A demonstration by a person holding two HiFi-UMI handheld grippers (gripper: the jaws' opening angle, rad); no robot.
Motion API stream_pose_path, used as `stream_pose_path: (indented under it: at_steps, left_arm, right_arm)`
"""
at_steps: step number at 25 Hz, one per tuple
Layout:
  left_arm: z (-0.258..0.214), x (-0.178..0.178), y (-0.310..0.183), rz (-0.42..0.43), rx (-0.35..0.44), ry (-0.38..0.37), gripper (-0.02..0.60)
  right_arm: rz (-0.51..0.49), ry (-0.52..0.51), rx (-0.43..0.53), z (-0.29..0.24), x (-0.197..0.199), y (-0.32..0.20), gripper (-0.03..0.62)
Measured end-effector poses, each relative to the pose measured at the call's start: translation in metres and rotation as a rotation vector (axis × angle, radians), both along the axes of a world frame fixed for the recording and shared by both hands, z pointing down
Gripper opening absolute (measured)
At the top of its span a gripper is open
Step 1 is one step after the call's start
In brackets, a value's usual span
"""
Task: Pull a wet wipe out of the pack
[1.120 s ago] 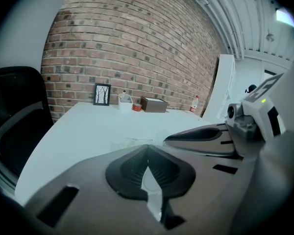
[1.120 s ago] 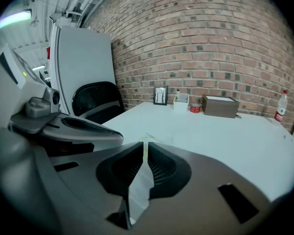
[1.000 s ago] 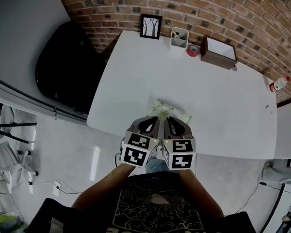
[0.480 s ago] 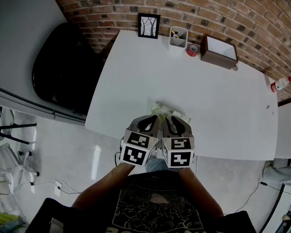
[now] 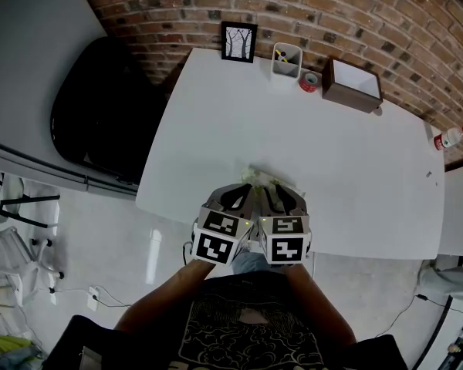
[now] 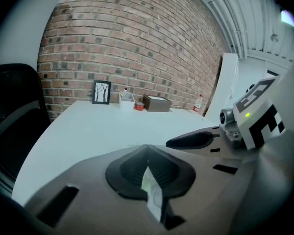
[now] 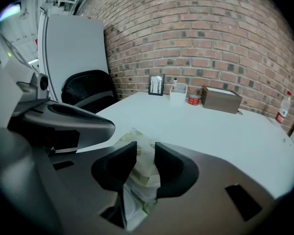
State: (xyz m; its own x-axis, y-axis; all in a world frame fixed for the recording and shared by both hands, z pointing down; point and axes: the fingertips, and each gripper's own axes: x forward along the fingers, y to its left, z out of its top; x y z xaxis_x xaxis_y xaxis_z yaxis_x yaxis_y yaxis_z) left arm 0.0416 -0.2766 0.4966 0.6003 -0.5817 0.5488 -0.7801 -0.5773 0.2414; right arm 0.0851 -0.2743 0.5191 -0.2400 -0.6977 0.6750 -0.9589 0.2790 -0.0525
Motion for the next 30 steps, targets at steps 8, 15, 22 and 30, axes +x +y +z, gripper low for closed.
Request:
stream_pose_path:
  at_steps: [8,15,22,30]
  left_arm:
    - [0.003,0.001,-0.005,-0.008,-0.009,0.002,0.012]
    - [0.004,0.0,-0.004,-0.014,-0.012,0.0,0.012]
    - [0.002,-0.003,0.0,-0.012,-0.008,0.003,0.012]
    - [-0.004,-0.001,0.005,0.005,0.007,0.005,0.012]
  right_arm:
    - [0.007,-0.004,-0.039,0.009,0.004,-0.001,0.117]
    - [-0.014,0.018,-0.031,0.01,0.004,0.002,0.036]
    - [-0.012,-0.012,-0.024,0.008,0.004,0.004,0.018]
    - [0.007,-0.035,0.023,-0.005,0.009,0.003,0.017]
